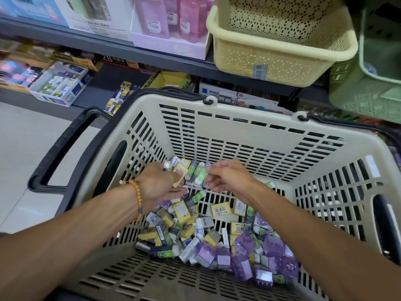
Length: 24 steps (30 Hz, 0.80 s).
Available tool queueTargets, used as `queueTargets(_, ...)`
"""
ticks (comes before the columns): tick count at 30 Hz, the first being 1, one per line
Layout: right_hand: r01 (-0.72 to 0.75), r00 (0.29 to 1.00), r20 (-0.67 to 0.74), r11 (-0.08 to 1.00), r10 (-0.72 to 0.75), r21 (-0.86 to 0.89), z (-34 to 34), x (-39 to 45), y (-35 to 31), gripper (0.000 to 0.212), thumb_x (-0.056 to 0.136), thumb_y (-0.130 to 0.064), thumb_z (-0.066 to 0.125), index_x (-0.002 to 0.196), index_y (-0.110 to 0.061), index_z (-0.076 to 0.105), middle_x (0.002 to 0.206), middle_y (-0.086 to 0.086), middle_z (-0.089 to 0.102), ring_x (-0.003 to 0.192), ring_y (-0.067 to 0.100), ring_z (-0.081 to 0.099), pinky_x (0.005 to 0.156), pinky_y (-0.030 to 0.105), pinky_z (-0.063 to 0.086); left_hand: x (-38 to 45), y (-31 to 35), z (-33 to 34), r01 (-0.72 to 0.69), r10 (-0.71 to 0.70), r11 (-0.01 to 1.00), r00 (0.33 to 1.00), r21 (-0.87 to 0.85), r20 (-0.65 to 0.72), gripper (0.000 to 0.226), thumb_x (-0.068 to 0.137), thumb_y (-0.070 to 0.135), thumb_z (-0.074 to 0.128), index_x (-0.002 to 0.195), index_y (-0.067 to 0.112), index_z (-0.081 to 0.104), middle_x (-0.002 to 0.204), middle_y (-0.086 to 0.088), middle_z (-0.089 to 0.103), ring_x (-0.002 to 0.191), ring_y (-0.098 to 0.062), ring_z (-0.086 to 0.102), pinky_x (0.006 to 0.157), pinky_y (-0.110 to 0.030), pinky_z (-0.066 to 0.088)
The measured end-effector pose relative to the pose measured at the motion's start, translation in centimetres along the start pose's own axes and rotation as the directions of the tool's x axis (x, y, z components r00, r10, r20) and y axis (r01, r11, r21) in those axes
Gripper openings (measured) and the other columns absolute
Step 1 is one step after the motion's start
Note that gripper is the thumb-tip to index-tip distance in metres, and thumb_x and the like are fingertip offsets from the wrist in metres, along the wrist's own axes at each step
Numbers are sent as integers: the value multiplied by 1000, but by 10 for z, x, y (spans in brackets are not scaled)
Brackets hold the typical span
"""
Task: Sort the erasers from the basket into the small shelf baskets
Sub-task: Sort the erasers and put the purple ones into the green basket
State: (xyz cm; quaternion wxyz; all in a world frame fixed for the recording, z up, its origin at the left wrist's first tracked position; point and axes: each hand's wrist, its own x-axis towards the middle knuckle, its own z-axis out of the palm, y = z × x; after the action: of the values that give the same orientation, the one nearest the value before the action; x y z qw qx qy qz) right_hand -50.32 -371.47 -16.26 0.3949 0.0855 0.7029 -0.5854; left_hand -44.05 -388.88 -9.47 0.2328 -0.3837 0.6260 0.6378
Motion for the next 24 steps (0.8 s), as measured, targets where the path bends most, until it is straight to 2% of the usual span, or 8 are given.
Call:
queueTargets(3, -81, 980, -189, 994, 66, -71, -2, 11, 11, 13, 94, -11, 63, 98, 1, 68, 83, 16, 71, 60, 15, 68, 52, 20, 53, 3, -3, -3, 27, -28, 999, 999, 22, 22, 55, 94, 12, 59, 142, 7, 32, 123, -17, 56, 87, -30, 70, 72, -38, 60)
queueTargets(6, -86, 970, -230, 996, 76, -35, 4, 20, 14, 13, 91, -8, 67, 98, 3, 69, 84, 17, 73, 64, 18, 72, 58, 22, 58, 3, -3, -1, 40, -41, 993, 999, 108, 8, 24, 92, 17, 63, 108, 8, 48, 100, -13, 64, 63, -19, 70, 49, -26, 56)
queueTargets(8, -71, 972, -228, 995, 53, -73, 5, 20, 11, 12, 91, -10, 68, 94, 1, 71, 83, 16, 73, 67, 19, 73, 65, 26, 60, 4, -5, 0, 15, -16, 990, 1000, 138, 4, 23, 91, 14, 64, 108, 6, 53, 91, -15, 66, 54, -15, 66, 44, -22, 52)
queueTargets(11, 32, 968, -240, 983, -76, -180, 6, 12, 3, 21, 96, -24, 62, 88, -7, 72, 75, 8, 70, 57, 14, 66, 58, 25, 57, 8, -6, 3, -4, 1, 988, 1000, 153, 20, 40, 92, 10, 62, 128, -3, 50, 91, -16, 66, 59, -16, 64, 46, -21, 52)
queueTargets(16, 97, 989, 124, 985, -79, -145, 18, -11, -6, 22, 88, -32, 72, 100, -13, 70, 66, -1, 67, 53, 10, 59, 49, 20, 49, 5, -5, 8, -31, 18, 989, 995, 143, 96, 13, 94, 4, 57, 105, -1, 60, 80, -11, 68, 64, -18, 66, 55, -23, 57)
queueTargets(20, 38, 999, -11, 995, -39, -91, 4, -11, -4, 7, 93, -16, 66, 91, -9, 68, 70, 6, 66, 52, 11, 58, 49, 22, 49, 5, -5, 8, 9, -16, 997, 996, 74, 84, 21, 95, 0, 53, 104, 11, 38, 97, -18, 66, 81, -26, 68, 67, -32, 59)
queueTargets(22, -30, 992, -126, 983, 7, -181, -8, -8, 1, 11, 96, -14, 62, 92, -5, 66, 73, 9, 66, 53, 12, 58, 51, 23, 50, 6, -5, 7, 35, -39, 998, 998, 59, 57, 39, 96, 3, 53, 132, 1, 39, 103, -16, 61, 88, -27, 66, 68, -35, 59)
queueTargets(24, -89, 980, -194, 968, 43, -236, -12, -3, 7, 10, 97, -11, 59, 98, -2, 64, 75, 10, 65, 55, 12, 59, 52, 22, 52, 6, -5, 7, 27, -33, 991, 998, 135, 46, 35, 94, 14, 60, 124, 5, 46, 118, -8, 54, 104, -25, 58, 61, -31, 58)
